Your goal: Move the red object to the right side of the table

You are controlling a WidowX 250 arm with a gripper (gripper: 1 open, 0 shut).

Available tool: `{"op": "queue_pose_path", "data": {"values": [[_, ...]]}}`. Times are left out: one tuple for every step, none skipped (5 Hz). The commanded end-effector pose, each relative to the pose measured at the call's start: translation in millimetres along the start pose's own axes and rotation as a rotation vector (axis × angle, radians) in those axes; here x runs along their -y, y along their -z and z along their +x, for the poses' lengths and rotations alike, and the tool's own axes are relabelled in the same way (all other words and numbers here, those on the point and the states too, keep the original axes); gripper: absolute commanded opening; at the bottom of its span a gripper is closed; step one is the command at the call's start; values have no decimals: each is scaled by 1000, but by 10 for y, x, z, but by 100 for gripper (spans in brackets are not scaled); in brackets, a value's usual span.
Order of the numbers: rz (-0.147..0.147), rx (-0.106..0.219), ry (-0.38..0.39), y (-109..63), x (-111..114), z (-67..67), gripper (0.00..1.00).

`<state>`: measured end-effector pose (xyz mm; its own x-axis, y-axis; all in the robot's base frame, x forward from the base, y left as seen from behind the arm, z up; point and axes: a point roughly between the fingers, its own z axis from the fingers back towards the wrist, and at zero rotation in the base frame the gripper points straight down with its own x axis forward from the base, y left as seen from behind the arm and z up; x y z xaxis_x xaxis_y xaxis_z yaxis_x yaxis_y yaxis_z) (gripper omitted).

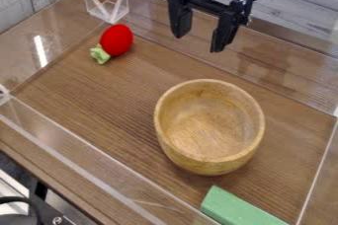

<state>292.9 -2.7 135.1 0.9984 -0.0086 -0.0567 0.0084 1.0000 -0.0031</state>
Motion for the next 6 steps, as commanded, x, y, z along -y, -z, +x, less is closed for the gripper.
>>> {"op": "queue_pose_path", "data": {"values": [[2,-24,-3,122,-95,-21,100],[1,-36,-34,139,-173,-88,100],[0,-23,-78,89,-366,-139,100],[3,9,-142,117,-670,-96,100],[8,40,-167,176,-978,-17,100],[14,58,-293,188,-1279,16,100]]}}
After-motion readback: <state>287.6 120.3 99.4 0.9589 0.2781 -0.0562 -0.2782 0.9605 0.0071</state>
